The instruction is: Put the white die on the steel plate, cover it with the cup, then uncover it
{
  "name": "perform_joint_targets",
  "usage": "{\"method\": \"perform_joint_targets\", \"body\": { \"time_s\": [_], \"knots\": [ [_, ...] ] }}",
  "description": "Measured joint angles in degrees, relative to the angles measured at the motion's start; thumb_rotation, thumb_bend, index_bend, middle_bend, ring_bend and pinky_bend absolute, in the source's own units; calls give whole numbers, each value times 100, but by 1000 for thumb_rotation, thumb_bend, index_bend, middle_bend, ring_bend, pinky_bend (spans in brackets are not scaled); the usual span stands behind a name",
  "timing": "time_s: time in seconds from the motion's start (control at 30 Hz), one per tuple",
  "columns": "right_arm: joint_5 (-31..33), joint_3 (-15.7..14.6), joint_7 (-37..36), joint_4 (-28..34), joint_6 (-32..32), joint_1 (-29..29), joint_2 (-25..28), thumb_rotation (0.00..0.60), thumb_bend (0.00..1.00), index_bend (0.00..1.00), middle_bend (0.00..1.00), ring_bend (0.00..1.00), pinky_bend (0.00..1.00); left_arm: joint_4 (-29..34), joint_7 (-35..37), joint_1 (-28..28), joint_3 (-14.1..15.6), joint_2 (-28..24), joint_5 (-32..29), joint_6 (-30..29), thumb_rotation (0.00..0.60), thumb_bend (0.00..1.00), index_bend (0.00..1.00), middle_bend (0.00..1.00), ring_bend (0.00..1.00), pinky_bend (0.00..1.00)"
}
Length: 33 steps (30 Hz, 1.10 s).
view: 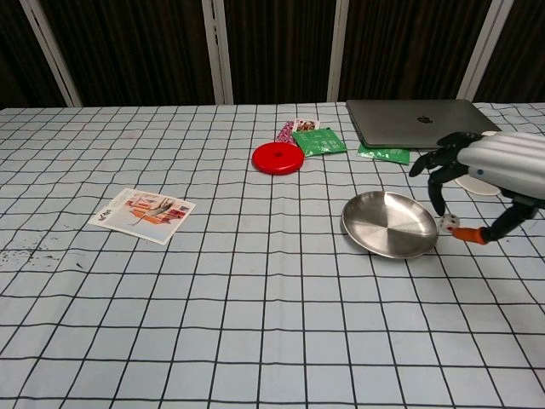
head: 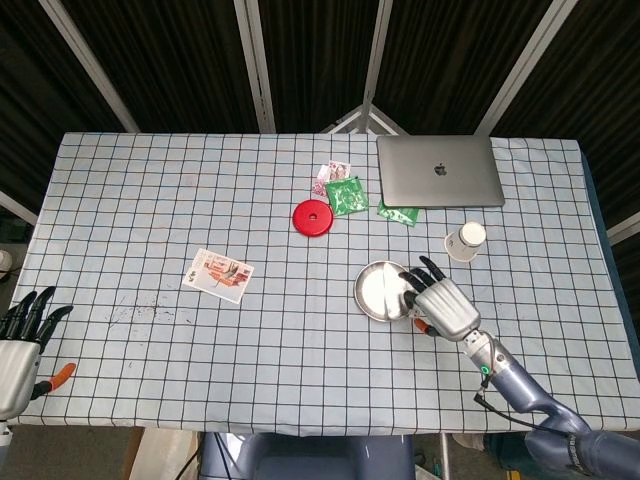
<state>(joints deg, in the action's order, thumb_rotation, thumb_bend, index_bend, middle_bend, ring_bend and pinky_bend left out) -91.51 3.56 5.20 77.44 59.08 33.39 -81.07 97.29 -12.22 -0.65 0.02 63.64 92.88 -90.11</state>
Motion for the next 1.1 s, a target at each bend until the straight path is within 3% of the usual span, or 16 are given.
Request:
{"method": "perform_joint_targets", "body": {
  "time_s": [0.2, 0.5, 0.8, 1.03, 1.1],
  "knots": [
    [386, 273, 194, -120, -465, 356, -502, 600, 357, 560, 206, 185, 22, -55, 196, -28, -27, -85, -93, 57, 600, 266, 193, 0, 0, 128],
    [684, 440, 88, -941, -744, 619, -1090, 600, 357, 560, 205, 185, 22, -90, 358, -42, -53, -168, -172, 73, 600, 266, 196, 0, 0, 128],
    [780, 422, -333, -1680, -820, 732, -1349, 600, 358, 560, 205, 185, 22, -66, 321, -24, -30, -174, -159, 44, 600, 266, 198, 0, 0, 128],
    [804, 329, -501, -1778, -833, 725, -1354, 600, 357, 560, 205, 185, 22, -64, 285, -34, -21, -165, -167, 73, 600, 266, 199, 0, 0, 128],
    [806, 309, -519, -1778, -840, 722, -1357, 600, 312, 554, 205, 185, 22, -58, 263, -42, -14, -160, -160, 86, 600, 266, 199, 0, 0, 128]
  ]
}}
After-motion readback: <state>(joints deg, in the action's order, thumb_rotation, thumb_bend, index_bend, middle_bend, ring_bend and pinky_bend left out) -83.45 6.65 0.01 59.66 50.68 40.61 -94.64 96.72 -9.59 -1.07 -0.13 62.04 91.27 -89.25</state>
